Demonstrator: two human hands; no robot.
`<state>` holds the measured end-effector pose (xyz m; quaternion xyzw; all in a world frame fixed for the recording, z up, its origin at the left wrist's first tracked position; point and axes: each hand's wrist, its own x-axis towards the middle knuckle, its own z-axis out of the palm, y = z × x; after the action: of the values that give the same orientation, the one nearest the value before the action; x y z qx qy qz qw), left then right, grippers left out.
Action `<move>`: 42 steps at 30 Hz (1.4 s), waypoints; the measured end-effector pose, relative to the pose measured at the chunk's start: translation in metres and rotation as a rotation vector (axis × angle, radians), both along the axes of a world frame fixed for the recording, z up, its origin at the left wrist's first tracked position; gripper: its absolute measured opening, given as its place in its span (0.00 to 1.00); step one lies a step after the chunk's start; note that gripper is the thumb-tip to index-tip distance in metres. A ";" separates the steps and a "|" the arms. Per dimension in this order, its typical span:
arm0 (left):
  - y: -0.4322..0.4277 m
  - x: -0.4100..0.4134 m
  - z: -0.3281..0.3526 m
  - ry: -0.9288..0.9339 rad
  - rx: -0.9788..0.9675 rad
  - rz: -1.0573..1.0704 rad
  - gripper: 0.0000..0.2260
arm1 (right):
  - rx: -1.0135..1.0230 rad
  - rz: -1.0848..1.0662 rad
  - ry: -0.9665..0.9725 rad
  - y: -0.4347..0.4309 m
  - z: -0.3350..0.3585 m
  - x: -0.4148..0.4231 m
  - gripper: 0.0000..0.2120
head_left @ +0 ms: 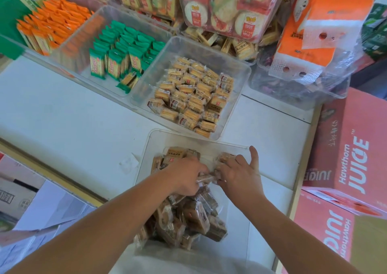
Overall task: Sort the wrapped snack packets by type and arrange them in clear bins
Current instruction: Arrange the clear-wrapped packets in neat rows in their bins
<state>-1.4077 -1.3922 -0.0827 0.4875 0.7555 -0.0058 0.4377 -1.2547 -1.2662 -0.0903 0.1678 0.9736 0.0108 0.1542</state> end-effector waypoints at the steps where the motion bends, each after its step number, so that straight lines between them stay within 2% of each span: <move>1: -0.001 -0.001 0.001 0.034 -0.013 -0.034 0.24 | 0.003 -0.006 -0.020 0.001 0.000 -0.001 0.13; 3: -0.003 0.002 0.000 0.077 -0.012 -0.054 0.25 | 0.016 0.003 -0.032 0.005 -0.001 -0.001 0.14; 7: -0.002 0.009 0.001 0.015 0.091 -0.018 0.19 | 0.032 0.048 -0.128 0.017 0.002 -0.001 0.12; 10: -0.002 0.018 0.001 -0.012 0.144 -0.076 0.15 | 0.079 0.060 -0.173 0.018 0.003 0.002 0.13; 14: 0.002 0.029 -0.004 -0.082 0.197 0.036 0.12 | 0.031 0.055 -0.151 0.016 0.004 -0.002 0.16; 18: 0.011 0.045 -0.010 -0.133 0.247 0.188 0.10 | -0.084 0.080 -0.064 0.029 0.007 0.011 0.05; 22: 0.007 0.055 -0.016 -0.161 0.265 0.286 0.05 | -0.130 0.116 -0.139 0.022 0.020 0.018 0.15; 25: -0.003 0.055 -0.017 -0.169 0.232 0.331 0.07 | -0.076 0.081 -0.132 0.011 0.020 0.016 0.24; 27: -0.012 0.055 -0.013 -0.227 0.219 0.378 0.09 | -0.073 0.066 -0.126 0.006 0.017 0.016 0.17; 29: -0.018 0.056 -0.006 -0.261 0.202 0.344 0.17 | -0.061 0.082 -0.114 0.005 0.014 0.016 0.12; 31: -0.019 0.060 -0.004 -0.212 0.186 0.253 0.25 | -0.054 0.106 -0.116 0.004 0.012 0.017 0.08; 32: -0.018 0.063 -0.004 -0.170 0.165 0.195 0.26 | -0.052 0.110 -0.116 0.003 0.012 0.017 0.07; 34: -0.015 0.070 -0.003 -0.108 0.126 0.088 0.21 | -0.026 0.109 -0.115 0.003 0.013 0.016 0.08; 37: -0.015 0.071 -0.002 -0.138 0.118 0.115 0.10 | -0.013 0.104 -0.174 0.003 0.013 0.015 0.08; 42: -0.023 0.054 0.004 -0.096 0.075 0.116 0.07 | -0.008 0.076 -0.185 0.003 0.014 0.015 0.03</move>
<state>-1.3538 -1.4152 -0.0792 0.4586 0.7602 0.0715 0.4545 -1.2397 -1.2634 -0.0759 0.1283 0.9609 0.0281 0.2438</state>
